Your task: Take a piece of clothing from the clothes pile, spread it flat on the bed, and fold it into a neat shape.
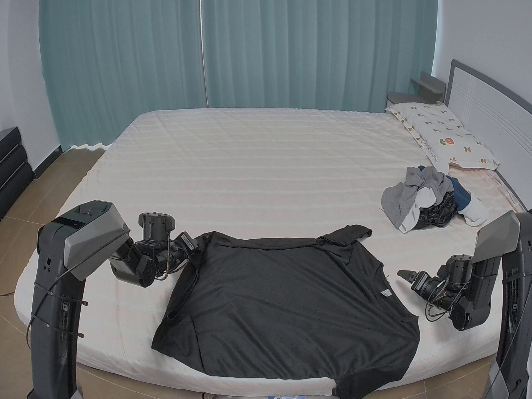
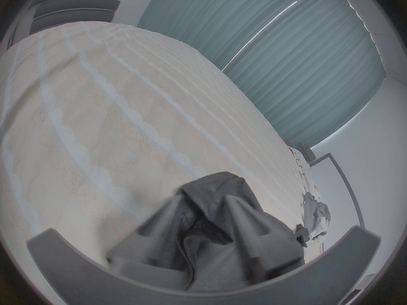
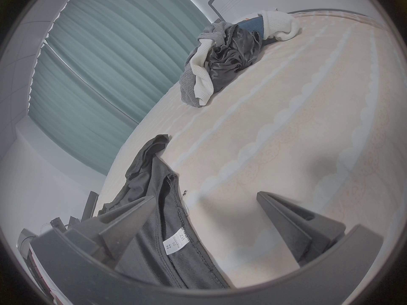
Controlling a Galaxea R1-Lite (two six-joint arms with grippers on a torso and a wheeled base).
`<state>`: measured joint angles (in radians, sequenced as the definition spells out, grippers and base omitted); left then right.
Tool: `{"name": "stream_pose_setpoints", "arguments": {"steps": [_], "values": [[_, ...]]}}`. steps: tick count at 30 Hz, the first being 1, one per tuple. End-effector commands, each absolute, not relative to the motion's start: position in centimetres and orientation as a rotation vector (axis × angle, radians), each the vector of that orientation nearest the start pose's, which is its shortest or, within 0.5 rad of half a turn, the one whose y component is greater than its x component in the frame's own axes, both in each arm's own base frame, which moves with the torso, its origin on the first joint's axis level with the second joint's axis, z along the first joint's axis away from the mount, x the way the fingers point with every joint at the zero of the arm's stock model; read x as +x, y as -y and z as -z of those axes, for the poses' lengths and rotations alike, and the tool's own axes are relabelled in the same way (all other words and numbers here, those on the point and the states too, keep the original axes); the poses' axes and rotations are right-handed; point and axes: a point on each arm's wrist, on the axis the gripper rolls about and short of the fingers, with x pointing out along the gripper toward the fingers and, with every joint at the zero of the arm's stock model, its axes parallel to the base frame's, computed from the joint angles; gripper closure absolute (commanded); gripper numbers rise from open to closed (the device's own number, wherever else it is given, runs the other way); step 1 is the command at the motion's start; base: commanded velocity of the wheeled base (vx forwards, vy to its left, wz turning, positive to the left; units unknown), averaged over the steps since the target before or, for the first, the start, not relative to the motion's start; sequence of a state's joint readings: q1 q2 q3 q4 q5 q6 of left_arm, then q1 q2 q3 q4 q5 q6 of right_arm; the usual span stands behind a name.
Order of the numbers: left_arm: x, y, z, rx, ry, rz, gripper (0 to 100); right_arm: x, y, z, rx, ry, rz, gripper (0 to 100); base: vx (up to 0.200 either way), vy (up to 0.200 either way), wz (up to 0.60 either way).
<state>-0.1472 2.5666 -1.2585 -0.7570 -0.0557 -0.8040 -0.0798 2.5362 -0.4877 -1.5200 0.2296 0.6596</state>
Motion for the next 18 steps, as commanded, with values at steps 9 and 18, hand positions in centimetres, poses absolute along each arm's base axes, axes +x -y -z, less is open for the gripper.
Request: {"name": "stream_pose_setpoints", "arguments": {"steps": [9,18], "values": [[47.5,5.2,3.5,-0.785,-0.484,-0.076,100,32.1,2.0,7.1,0.725,-0.555,0.031,0,0.000,0.000,0.00],[49.0,4.3,4.2,-0.812,-0.392,-0.128,100,32.1,2.1,7.1,0.724,-0.552,0.030,0,0.000,0.000,0.00]]}}
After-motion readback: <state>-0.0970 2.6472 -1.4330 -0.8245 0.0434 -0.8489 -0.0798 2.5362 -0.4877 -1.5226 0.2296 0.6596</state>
